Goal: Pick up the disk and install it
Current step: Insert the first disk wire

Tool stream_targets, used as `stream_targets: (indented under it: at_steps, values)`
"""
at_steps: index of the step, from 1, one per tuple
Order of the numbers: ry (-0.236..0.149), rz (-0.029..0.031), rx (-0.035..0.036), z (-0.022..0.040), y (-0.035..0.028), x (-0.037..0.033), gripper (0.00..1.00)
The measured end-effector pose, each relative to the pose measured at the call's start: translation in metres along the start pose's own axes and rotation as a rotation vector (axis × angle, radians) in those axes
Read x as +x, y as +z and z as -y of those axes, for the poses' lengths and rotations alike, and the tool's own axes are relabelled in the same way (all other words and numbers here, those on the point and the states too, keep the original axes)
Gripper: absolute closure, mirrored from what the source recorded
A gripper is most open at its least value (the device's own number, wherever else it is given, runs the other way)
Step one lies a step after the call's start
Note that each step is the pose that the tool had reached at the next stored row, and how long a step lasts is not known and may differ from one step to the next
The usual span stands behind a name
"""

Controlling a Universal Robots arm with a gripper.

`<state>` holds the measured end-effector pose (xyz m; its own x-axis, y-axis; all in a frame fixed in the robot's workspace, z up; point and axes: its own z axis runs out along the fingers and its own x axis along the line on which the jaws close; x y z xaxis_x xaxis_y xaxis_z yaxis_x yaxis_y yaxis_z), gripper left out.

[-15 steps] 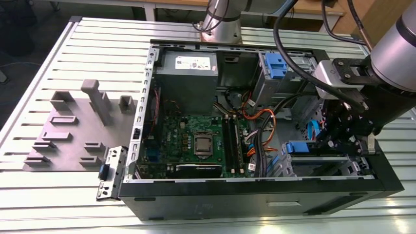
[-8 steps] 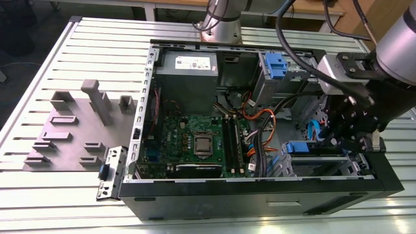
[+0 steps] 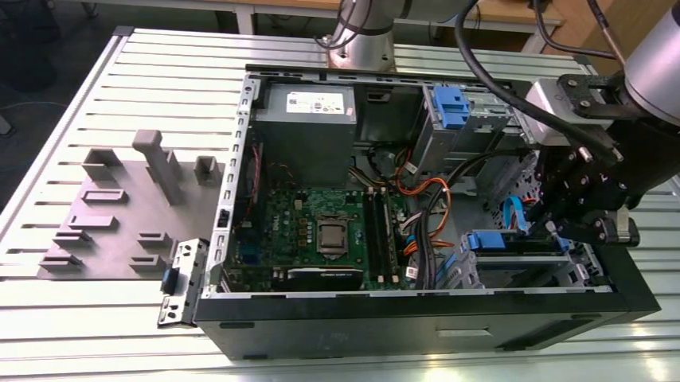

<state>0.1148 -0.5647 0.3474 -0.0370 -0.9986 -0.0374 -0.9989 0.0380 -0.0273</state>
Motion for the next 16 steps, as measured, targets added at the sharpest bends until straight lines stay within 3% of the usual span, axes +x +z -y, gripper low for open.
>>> stream_targets:
  at_steps: [1, 2, 8, 16]
  values:
    - [0.001, -0.0001, -0.0138, 0.0001, 0.0002, 0.0001, 0.76]
    - [0.001, -0.0002, -0.0197, 0.0001, 0.0002, 0.0, 0.76]
    - [0.001, 0.0, -0.0217, 0.001, 0.0004, 0.0, 0.76]
    - [0.001, 0.0001, -0.0217, 0.0124, 0.0009, -0.001, 0.76]
